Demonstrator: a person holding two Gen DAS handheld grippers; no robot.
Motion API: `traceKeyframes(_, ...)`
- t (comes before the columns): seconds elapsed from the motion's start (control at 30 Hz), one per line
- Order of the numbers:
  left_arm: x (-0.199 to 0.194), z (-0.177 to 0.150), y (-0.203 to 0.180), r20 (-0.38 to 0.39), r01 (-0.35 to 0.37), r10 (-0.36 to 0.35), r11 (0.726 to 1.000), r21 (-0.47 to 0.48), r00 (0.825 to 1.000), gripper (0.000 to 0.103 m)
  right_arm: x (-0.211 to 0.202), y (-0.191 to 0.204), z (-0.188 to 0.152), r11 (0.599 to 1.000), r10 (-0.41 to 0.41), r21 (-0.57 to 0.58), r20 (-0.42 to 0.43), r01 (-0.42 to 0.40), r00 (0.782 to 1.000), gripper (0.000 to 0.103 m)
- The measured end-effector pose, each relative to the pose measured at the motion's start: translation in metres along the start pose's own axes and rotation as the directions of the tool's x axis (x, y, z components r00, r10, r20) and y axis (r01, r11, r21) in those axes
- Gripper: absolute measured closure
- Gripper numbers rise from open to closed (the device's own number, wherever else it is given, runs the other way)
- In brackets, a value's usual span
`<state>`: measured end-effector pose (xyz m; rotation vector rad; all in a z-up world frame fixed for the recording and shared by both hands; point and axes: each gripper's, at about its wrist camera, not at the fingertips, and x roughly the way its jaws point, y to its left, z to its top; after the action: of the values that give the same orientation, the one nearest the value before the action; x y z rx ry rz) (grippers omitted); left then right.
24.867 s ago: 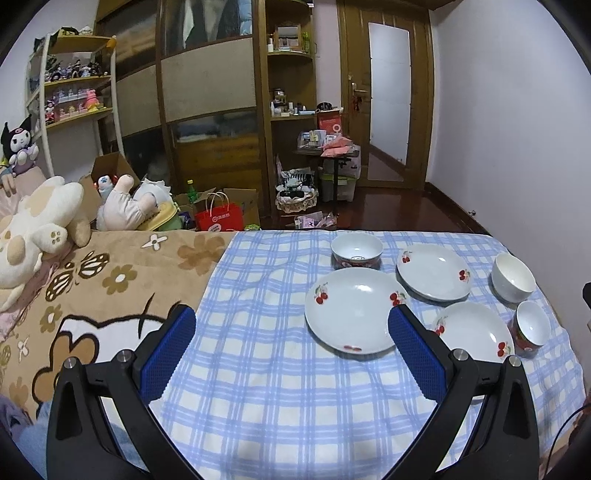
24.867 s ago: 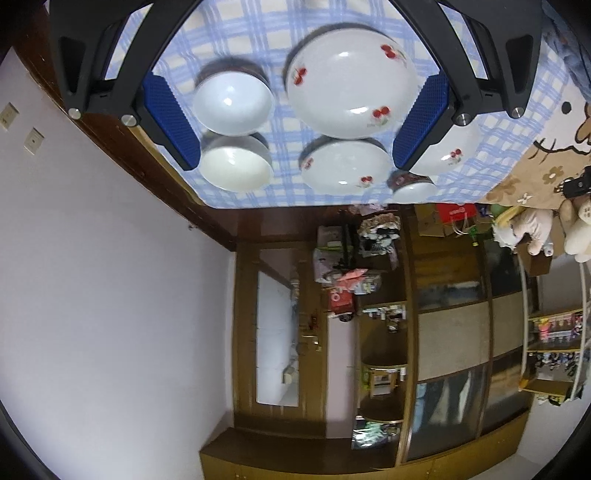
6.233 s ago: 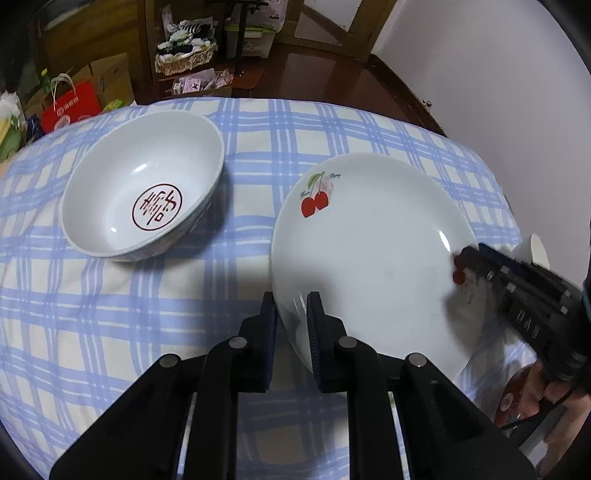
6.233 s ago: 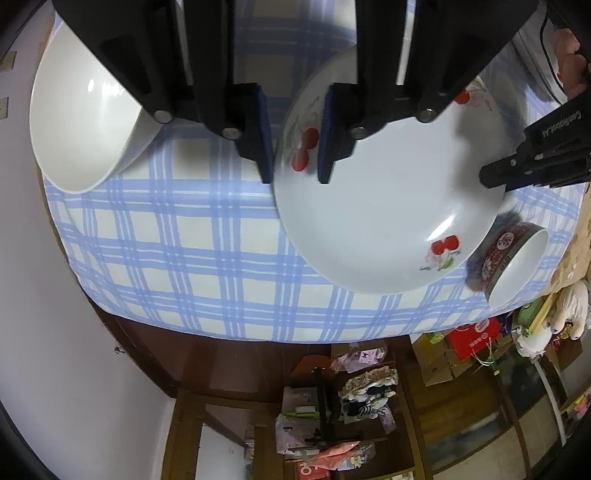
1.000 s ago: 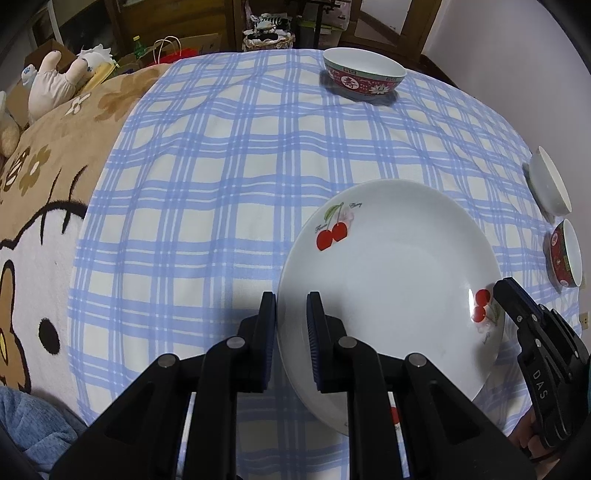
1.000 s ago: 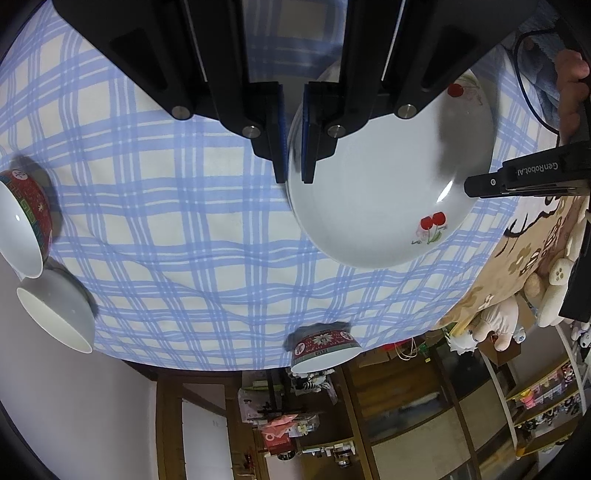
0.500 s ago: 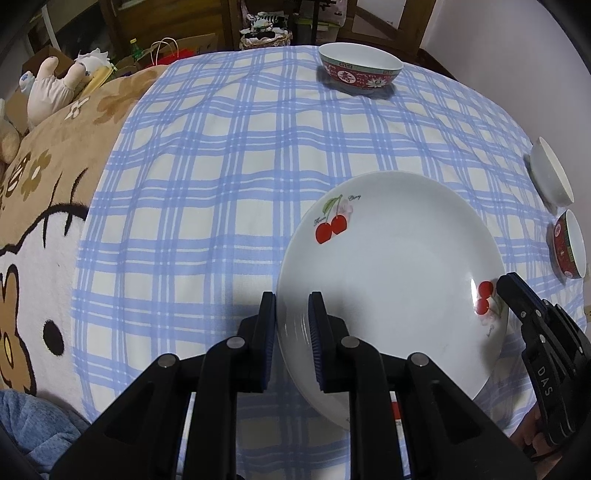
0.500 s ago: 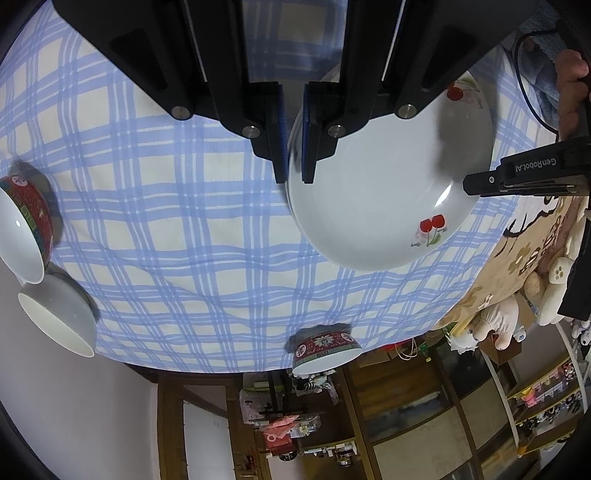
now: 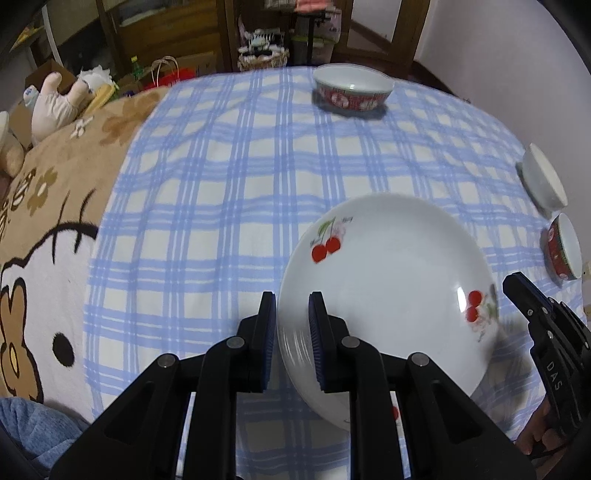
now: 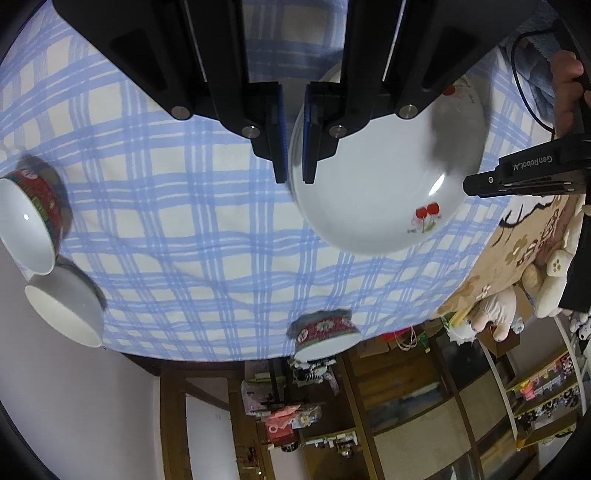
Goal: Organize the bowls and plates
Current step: 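Lower both plates onto the cloth and open both tools, then move both open tools toward the plain white bowls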
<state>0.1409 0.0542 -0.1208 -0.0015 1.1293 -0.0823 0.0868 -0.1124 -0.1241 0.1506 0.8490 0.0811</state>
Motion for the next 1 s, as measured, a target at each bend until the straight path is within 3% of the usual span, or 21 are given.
traceKeyframes(0.2,-0.048,0.010,-0.014,0.159,0.068,-0.074,0.997,0.045,0.984,0.081,-0.025,-0.018,0.015,0.999,-0.033,0.028,0.039,0.032,0.999,0.094)
traceKeyframes(0.27,-0.060,0.016,-0.021,0.182,0.094,-0.102,0.994,0.052,0.978,0.080,-0.034,-0.030,0.024,0.998,-0.049,0.045,0.053,0.047,0.997,0.086)
traceKeyframes(0.37,-0.066,0.026,-0.040,0.165,0.140,-0.152,0.987,0.081,0.975,0.080,-0.044,-0.056,0.037,0.993,0.009,0.114,0.058,-0.015,0.998,0.081)
traceKeyframes(0.43,-0.069,0.033,-0.055,0.169,0.149,-0.163,0.985,0.088,0.972,0.080,-0.050,-0.073,0.042,0.990,-0.007,0.142,0.070,-0.003,0.998,0.079)
traceKeyframes(0.53,-0.069,0.043,-0.083,0.171,0.168,-0.184,0.980,0.104,0.968,0.080,-0.061,-0.098,0.053,0.985,-0.053,0.170,0.099,0.035,0.994,0.065)
traceKeyframes(0.7,-0.063,0.065,-0.132,0.165,0.198,-0.222,0.968,0.151,0.961,0.079,-0.074,-0.133,0.070,0.976,-0.112,0.201,0.124,0.085,0.986,0.064)
traceKeyframes(0.73,-0.062,0.071,-0.142,0.165,0.206,-0.232,0.965,0.161,0.959,0.078,-0.077,-0.141,0.074,0.974,-0.124,0.205,0.131,0.095,0.984,0.060)
traceKeyframes(0.8,-0.061,0.082,-0.160,0.173,0.211,-0.242,0.961,0.177,0.955,0.072,-0.082,-0.157,0.086,0.970,-0.145,0.216,0.150,0.111,0.978,0.050)
traceKeyframes(0.83,-0.061,0.089,-0.169,0.178,0.216,-0.249,0.958,0.187,0.952,0.065,-0.084,-0.165,0.092,0.969,-0.159,0.216,0.158,0.123,0.975,0.046)
traceKeyframes(0.87,-0.060,0.096,-0.179,0.184,0.216,-0.253,0.956,0.196,0.950,0.055,-0.086,-0.171,0.096,0.968,-0.171,0.212,0.162,0.135,0.972,0.043)
traceKeyframes(1.0,-0.055,0.122,-0.213,0.202,0.219,-0.263,0.951,0.216,0.943,0.038,-0.089,-0.203,0.120,0.962,-0.237,0.184,0.190,0.203,0.953,0.034)
